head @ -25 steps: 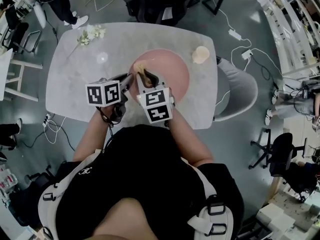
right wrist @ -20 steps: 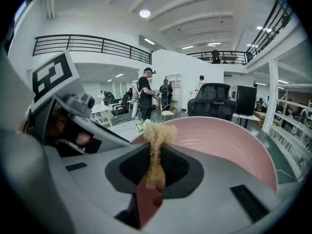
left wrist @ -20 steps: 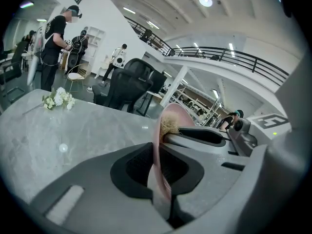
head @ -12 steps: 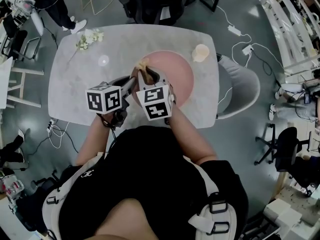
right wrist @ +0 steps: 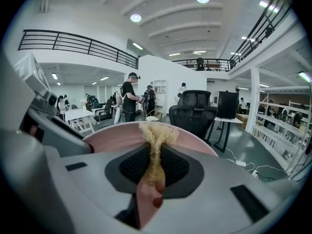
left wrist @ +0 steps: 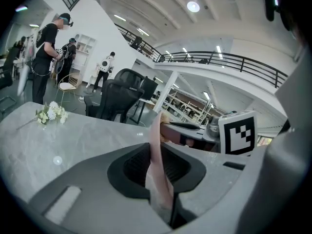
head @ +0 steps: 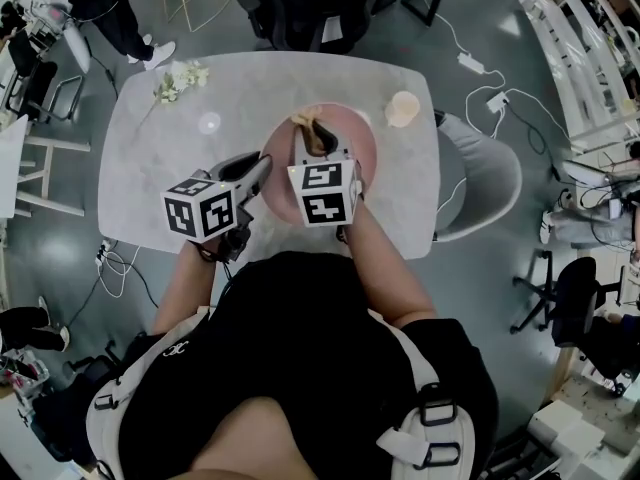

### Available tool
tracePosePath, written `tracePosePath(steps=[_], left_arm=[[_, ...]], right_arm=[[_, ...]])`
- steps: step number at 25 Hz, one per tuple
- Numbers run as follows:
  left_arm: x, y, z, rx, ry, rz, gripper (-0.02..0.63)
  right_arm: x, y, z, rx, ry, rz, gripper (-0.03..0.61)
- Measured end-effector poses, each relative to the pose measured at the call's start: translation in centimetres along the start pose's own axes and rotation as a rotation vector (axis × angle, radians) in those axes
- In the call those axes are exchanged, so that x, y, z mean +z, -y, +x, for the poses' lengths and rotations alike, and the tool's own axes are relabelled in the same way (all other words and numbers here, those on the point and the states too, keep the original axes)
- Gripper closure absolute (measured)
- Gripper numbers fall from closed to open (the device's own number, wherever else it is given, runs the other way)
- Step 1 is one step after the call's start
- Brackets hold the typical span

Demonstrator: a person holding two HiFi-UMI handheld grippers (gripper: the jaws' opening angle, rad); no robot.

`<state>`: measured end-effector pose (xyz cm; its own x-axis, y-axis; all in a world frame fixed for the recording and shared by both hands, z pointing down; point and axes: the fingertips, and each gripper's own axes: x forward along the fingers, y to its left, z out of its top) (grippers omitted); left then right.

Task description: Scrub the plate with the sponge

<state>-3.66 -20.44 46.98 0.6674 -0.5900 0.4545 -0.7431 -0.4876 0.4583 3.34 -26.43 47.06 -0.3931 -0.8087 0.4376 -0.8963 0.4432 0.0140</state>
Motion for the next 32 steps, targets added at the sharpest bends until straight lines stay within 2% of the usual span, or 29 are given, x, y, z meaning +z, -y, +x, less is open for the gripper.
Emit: tracePosePath(steps=[8, 10, 13, 16, 22, 27, 32], left_arm=[[1.6, 0.4, -1.5, -0.019, 0.083, -0.022, 0.548], [1.9, 0.0, -1.8, -0.023, 0.092, -0.05, 0.548], [2.3, -0.8, -2.4, -0.026, 0.115, -0.105, 0.546], [3.1, -1.6, -3.1, -0.02, 0.156, -0.15, 0.543], [3.7, -3.5, -3.3, 0.016, 0.211, -0.275, 0.536], [3.1, -5.4, -3.3, 0.044, 0.229, -0.385, 0.535], [2.9, -6.4, -3.4, 0.081, 0.249, -0.407, 0.535]], right_arm=[[0.0, 4.5, -0.6, -0.103, -0.012, 0.007, 0.511], [-0.5, 5.2, -0.6, -0.118, -0.027, 0.018, 0.511], [-1.9, 6.0, -0.3, -0.138, -0.078, 0.022, 0.511], [-3.5, 6.5, 0.0, -0.146, -0.156, -0.024, 0.511], [-6.2, 5.0, 0.3, -0.078, -0.29, -0.076, 0.511], [-8.7, 2.3, 0.1, 0.053, -0.387, -0.102, 0.511], [-10.3, 0.0, -0.4, 0.151, -0.437, -0.078, 0.511]])
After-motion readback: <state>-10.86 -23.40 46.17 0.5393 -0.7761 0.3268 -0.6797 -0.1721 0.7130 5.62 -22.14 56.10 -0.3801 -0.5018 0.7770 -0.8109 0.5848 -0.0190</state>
